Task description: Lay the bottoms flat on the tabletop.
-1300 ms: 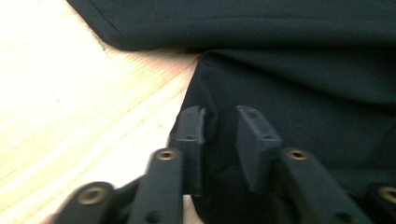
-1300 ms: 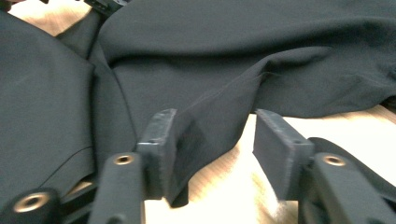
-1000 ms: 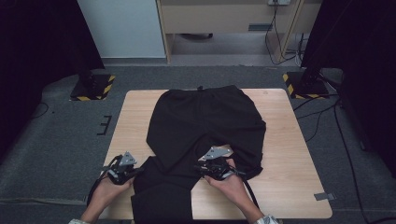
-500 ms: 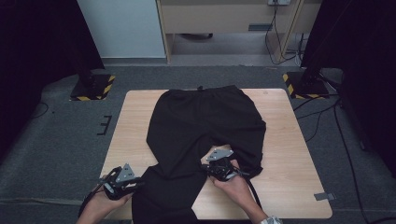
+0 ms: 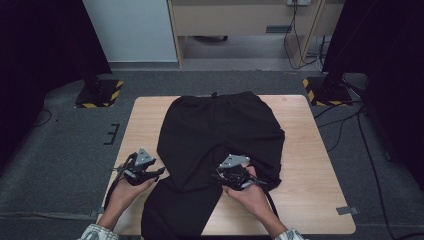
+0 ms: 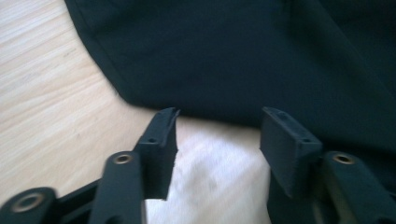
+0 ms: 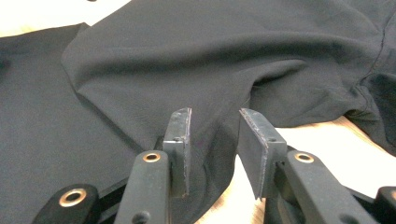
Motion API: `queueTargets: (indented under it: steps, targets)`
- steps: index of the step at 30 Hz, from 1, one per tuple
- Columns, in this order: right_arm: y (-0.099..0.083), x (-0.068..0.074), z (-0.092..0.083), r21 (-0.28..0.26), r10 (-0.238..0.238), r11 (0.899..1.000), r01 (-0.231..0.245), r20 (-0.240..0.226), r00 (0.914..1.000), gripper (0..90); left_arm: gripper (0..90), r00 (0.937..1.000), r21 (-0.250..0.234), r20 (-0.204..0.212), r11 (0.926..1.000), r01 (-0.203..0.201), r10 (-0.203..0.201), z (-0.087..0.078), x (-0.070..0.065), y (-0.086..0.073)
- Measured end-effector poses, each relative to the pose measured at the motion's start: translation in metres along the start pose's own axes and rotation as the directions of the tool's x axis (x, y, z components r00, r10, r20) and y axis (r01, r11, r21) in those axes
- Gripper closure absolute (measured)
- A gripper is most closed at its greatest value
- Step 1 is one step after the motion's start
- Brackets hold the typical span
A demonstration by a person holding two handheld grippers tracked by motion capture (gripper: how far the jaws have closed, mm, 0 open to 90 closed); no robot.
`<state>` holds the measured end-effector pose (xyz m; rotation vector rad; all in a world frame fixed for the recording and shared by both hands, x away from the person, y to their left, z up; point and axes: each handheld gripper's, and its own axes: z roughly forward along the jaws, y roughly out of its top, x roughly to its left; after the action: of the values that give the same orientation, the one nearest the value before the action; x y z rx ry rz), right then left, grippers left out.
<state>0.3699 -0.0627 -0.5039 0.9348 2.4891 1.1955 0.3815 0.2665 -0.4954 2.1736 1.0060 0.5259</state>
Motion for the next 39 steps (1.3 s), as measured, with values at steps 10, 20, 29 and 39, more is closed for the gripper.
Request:
queueTargets:
  steps: [10,20,29,39]
  targets:
    - [-0.002,-0.001,0.005,0.007,0.003,1.0,-0.003,-0.017,0.9999,65.3,53.3,0.9988,0.098,0.032,0.9946,0.035,-0.038,0.04,0.0,0.009]
    - [-0.002,-0.004,0.006,-0.004,0.003,1.0,-0.003,-0.021,0.9998,69.9,89.6,0.9985,0.119,0.043,0.9926,0.028,-0.033,0.041,-0.001,0.014]
    - [0.001,-0.009,0.002,-0.003,0.008,1.0,-0.008,-0.004,1.0,72.8,89.6,0.9994,0.039,0.034,0.9992,0.006,-0.008,0.033,-0.008,0.064]
    - [-0.002,-0.015,-0.001,-0.002,0.007,1.0,-0.007,0.013,0.9999,80.6,89.5,0.9996,0.07,0.014,0.9973,-0.024,0.023,0.063,-0.017,0.071]
